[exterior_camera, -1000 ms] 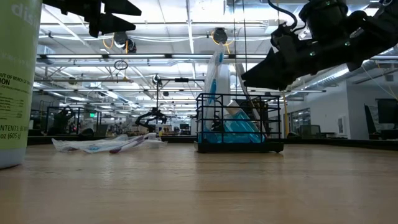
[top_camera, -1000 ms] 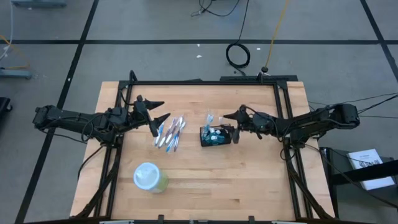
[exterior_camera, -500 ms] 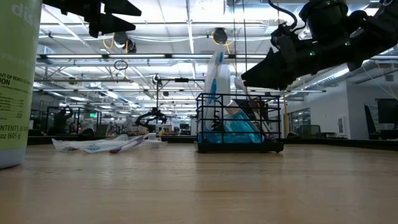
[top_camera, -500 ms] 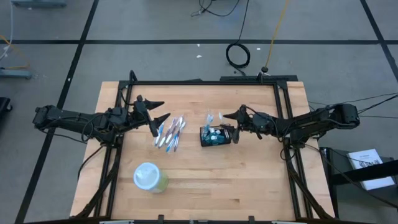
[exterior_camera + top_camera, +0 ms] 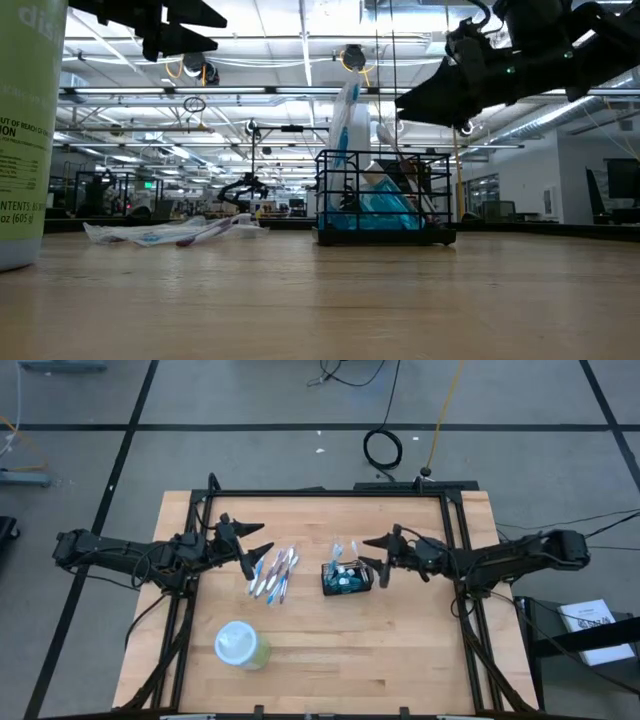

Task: Pick & Place toothbrushing station
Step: Put the purple toothbrush into the black mesh organizer

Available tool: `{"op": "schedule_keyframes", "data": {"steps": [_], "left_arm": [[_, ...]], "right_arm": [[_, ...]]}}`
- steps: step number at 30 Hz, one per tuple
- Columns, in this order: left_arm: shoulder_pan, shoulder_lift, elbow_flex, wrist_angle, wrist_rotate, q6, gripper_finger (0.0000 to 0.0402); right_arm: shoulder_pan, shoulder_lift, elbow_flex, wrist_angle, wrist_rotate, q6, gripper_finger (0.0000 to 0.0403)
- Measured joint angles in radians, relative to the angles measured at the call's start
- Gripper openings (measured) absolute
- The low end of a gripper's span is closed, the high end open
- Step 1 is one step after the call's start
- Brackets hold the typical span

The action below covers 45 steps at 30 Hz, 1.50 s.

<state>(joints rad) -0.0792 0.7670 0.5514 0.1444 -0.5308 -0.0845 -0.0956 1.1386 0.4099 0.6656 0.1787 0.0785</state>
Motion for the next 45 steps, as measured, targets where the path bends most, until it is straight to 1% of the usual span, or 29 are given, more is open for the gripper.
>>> {"op": "schedule_keyframes", "data": {"steps": [4, 8, 11, 16, 19, 22, 25, 29, 34, 35, 40, 45], "left_arm": [[0.0, 0.0, 0.0, 0.001, 0.0, 0.001, 0.0296], [0.0, 0.0, 0.0, 0.001, 0.0, 0.002, 0.0296], [0.0, 0.0, 0.0, 0.002, 0.0, 0.002, 0.0296], [0.0, 0.0, 0.0, 0.009, 0.0, 0.0, 0.0296], [0.0, 0.0, 0.0, 0.009, 0.0, 0.0, 0.0296], [0.0, 0.0, 0.0, 0.009, 0.0, -0.001, 0.0296], [0.0, 0.0, 0.0, 0.009, 0.0, -0.002, 0.0296], [0.0, 0.0, 0.0, 0.01, 0.0, -0.002, 0.0296], [0.0, 0.0, 0.0, 0.009, 0.0, -0.002, 0.0296], [0.0, 0.0, 0.0, 0.009, 0.0, -0.002, 0.0296], [0.0, 0.0, 0.0, 0.009, 0.0, -0.002, 0.0296], [0.0, 0.0, 0.0, 0.008, 0.0, -0.002, 0.0296]], "right_arm": [[0.0, 0.0, 0.0, -0.083, 0.0, 0.049, 0.0226], [0.001, 0.031, 0.0, -0.105, -0.003, 0.077, 0.0226], [0.002, 0.062, 0.0, -0.074, -0.026, 0.092, 0.0226], [-0.003, 0.125, 0.0, -0.015, -0.025, 0.093, 0.0226], [-0.012, 0.164, 0.0, 0.027, -0.025, 0.093, 0.0217], [-0.017, 0.188, 0.0, 0.071, -0.024, 0.093, 0.0196], [-0.017, 0.192, 0.0, 0.103, -0.024, 0.093, 0.0164], [-0.017, 0.192, 0.0, 0.116, -0.024, 0.092, 0.0107], [-0.017, 0.192, 0.0, 0.112, -0.026, 0.084, 0.0024], [-0.017, 0.192, 0.0, 0.114, -0.027, 0.079, 0.0014], [-0.016, 0.192, 0.0, 0.15, -0.027, 0.062, 0.0012], [-0.005, 0.192, 0.0, 0.241, -0.025, 0.019, 0.0006]]}}
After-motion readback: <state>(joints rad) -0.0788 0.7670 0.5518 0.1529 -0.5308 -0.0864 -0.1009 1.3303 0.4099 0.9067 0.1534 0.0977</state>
